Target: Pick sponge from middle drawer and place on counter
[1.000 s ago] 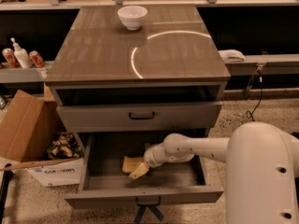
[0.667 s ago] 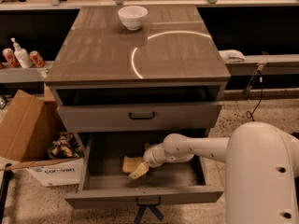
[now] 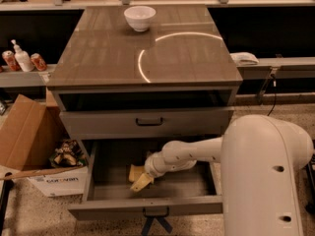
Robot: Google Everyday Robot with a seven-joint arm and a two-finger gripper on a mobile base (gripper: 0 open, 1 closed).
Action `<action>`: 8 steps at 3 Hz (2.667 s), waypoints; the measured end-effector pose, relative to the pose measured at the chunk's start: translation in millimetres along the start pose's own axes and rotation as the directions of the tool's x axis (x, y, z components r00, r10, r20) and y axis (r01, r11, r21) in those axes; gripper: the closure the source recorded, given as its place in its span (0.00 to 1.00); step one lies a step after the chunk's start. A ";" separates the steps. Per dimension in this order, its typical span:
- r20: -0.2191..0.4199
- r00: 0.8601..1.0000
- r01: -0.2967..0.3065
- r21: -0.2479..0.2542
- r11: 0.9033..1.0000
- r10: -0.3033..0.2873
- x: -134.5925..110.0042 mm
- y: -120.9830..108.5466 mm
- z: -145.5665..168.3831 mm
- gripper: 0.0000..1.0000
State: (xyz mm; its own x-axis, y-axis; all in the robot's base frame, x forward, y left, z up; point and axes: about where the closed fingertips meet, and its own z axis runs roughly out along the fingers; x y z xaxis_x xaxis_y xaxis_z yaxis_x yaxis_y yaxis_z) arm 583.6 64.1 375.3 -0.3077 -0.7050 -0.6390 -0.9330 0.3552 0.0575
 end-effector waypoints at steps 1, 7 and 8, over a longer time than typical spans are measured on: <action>-0.023 1.000 0.018 0.005 1.000 -0.018 7.4 0.2 5.3 0.18; 0.028 1.000 0.010 -0.010 1.000 -0.009 23.6 -5.3 -7.5 1.00; 0.165 0.986 0.035 -0.006 0.999 -0.033 -13.8 4.3 -79.0 1.00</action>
Offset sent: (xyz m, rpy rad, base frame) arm -0.0014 -0.0152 -0.0465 -0.0145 0.0246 0.0128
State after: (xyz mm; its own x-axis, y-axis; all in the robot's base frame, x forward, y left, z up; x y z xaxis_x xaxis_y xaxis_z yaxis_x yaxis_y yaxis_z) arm 569.1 26.9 445.0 -0.2416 -0.6056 -0.7582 -0.9443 0.3267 0.0400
